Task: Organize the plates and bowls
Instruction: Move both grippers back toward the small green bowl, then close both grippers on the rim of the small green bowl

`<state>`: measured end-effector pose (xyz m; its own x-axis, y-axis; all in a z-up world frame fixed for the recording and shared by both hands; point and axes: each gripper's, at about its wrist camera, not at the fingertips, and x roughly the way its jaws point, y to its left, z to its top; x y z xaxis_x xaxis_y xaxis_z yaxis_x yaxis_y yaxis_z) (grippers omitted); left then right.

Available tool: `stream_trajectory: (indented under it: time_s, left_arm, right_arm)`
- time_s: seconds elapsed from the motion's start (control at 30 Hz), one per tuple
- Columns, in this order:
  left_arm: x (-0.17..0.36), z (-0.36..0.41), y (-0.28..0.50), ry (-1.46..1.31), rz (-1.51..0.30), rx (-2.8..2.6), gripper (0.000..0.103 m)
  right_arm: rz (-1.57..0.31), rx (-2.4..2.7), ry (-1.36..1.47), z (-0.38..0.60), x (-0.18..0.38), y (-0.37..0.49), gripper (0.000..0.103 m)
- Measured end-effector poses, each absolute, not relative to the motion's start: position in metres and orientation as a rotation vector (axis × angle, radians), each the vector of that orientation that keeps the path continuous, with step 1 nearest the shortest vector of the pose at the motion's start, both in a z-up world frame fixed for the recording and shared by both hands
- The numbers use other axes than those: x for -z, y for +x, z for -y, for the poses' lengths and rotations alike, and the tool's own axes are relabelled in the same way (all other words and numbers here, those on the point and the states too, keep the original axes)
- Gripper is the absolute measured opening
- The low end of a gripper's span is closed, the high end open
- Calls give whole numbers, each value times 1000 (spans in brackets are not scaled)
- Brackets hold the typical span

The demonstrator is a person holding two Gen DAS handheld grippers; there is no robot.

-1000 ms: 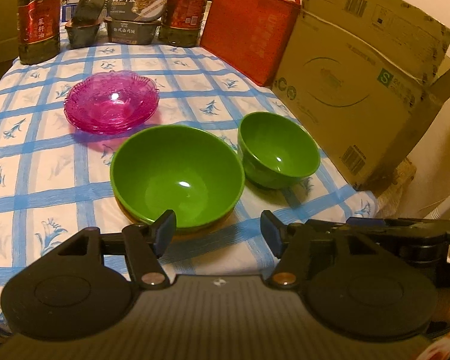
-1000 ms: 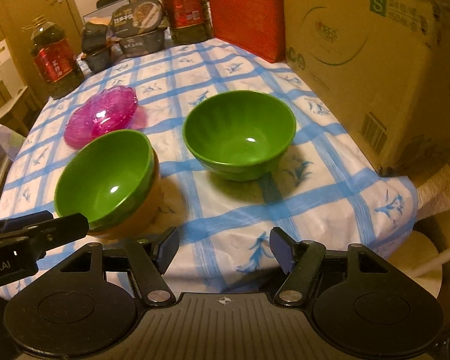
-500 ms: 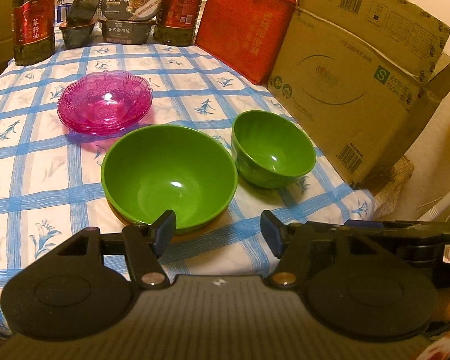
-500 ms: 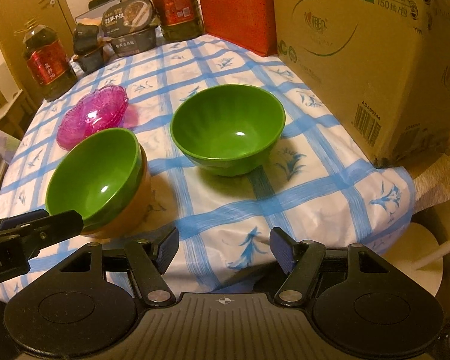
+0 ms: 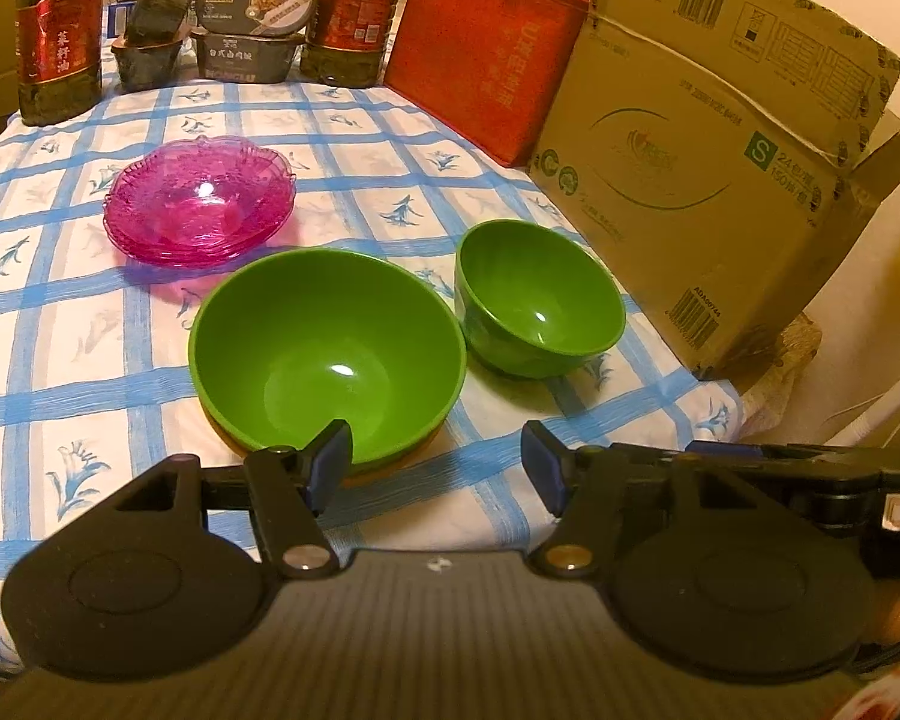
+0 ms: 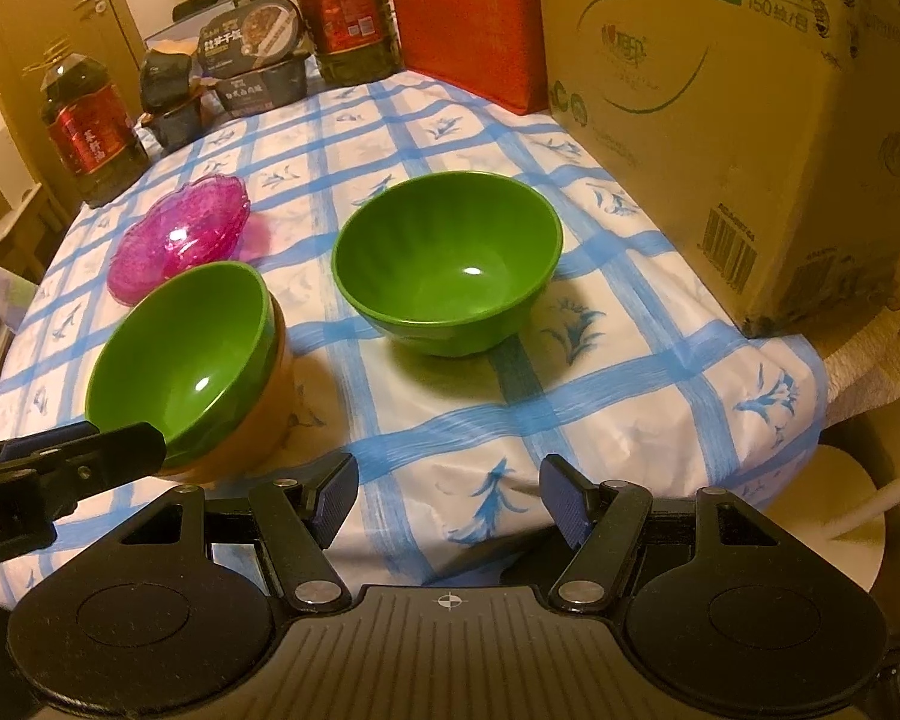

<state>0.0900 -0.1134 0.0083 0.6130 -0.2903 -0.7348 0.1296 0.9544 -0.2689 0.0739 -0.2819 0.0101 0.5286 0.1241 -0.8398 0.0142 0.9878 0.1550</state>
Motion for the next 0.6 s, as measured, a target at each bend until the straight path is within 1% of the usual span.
stream_trajectory:
  time_s: [0.3, 0.6]
  left_arm:
    - [-15, 120, 111, -175, -869, 275, 58]
    - [-22, 127, 166, -103, -890, 351, 59]
  right_arm:
    - [-1003, -38, 179, 297, -10, 81, 67]
    - [-974, 1, 260, 321, -12, 101, 67]
